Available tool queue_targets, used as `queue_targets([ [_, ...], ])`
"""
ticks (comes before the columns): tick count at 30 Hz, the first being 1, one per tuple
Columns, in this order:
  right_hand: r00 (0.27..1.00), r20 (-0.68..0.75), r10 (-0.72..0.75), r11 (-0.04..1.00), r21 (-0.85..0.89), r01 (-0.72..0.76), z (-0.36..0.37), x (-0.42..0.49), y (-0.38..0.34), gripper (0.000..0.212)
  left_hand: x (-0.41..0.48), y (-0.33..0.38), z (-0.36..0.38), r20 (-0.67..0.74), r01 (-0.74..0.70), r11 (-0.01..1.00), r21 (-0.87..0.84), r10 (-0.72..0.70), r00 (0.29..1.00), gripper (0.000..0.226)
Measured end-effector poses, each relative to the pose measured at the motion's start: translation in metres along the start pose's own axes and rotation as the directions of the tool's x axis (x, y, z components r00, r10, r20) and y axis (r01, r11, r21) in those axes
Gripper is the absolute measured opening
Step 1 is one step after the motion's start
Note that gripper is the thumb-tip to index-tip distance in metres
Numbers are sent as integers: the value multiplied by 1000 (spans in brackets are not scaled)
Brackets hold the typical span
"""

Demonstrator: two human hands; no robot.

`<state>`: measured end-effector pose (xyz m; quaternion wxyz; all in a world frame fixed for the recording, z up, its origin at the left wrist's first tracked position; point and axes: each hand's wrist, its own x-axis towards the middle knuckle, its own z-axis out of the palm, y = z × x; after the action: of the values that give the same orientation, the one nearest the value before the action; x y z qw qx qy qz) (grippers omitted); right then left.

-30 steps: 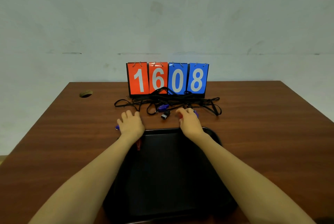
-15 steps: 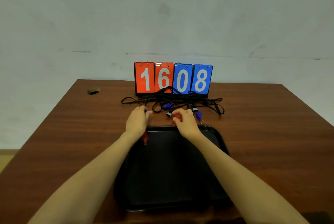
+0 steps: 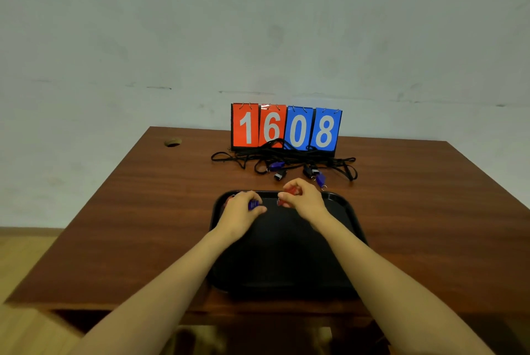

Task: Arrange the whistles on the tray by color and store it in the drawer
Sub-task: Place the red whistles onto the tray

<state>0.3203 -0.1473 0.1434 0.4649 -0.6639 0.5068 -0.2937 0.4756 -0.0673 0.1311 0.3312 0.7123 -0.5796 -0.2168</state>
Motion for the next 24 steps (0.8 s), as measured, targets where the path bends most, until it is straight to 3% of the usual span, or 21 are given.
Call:
queue_targets([
  [3,997,-15,80,997,12,-80,0,-4,5,14,-13,1,-3,31,10,1000,20,-11,999,29],
  [7,992,24,122,992,13,-122,2,-12,4,23,-25,2,-3,89,14,999,48,-18,996,37],
  [14,987,14,163,985,61,-163,10,-17,5,23,-46,-4,3,29,-77,994,79,75,997,36],
  [18,997,-69,-38,983,-184,25,17,-20,8,20,-54,-9,4,-19,-114,990,78,116,993,33],
  [22,983,83,-165,830,-526,184,28,-27,22,23,-57,-13,4,-32,-107,990,93,110,993,36],
  [24,971,158,-178,773,-589,237,31,-30,31,25,-57,-15,6,-27,-98,989,109,101,994,36],
])
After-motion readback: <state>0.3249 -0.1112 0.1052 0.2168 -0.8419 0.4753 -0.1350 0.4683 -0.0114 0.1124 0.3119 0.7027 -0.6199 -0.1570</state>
